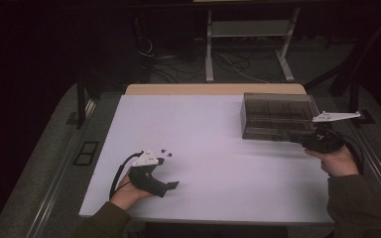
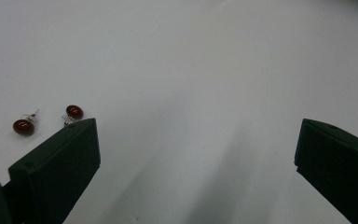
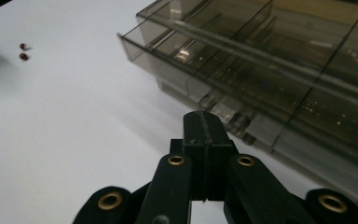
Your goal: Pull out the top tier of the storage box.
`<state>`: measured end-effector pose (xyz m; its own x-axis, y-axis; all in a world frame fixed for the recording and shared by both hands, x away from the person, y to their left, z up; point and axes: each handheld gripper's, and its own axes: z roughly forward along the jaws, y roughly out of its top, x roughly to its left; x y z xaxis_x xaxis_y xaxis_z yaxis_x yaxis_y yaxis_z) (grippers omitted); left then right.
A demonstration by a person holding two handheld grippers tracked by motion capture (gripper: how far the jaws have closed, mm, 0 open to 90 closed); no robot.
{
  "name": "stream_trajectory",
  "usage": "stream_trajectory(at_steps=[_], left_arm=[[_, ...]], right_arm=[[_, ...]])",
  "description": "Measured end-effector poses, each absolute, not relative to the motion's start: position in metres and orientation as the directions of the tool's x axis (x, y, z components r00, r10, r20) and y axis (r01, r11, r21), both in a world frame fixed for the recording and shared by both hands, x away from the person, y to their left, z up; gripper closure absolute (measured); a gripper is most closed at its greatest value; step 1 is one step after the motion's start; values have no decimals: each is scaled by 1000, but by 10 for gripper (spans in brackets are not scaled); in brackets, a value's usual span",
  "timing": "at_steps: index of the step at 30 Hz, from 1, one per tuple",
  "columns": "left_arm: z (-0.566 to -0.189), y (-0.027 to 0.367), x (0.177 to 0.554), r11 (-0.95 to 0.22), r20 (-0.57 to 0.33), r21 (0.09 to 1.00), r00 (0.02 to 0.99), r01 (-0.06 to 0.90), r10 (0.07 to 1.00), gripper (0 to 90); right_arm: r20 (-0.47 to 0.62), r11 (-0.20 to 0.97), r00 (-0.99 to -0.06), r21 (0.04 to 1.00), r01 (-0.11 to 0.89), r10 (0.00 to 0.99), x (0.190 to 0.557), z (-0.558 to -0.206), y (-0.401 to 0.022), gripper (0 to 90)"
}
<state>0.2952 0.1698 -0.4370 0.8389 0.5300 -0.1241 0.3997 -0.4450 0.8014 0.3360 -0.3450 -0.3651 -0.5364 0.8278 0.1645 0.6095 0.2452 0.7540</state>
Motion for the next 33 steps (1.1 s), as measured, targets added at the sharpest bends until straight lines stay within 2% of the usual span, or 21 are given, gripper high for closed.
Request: stream_trajectory(at_steps=[18, 33], left_arm=[[-437, 170, 295, -442, -129, 801, 838, 403, 530, 0], [-438, 169, 295, -447, -128, 799, 840, 403, 528, 0]], right_arm=[[134, 240, -500, 753, 613, 856, 370, -355, -351, 889], [104, 255, -473, 731, 633, 875, 379, -366, -356, 890]])
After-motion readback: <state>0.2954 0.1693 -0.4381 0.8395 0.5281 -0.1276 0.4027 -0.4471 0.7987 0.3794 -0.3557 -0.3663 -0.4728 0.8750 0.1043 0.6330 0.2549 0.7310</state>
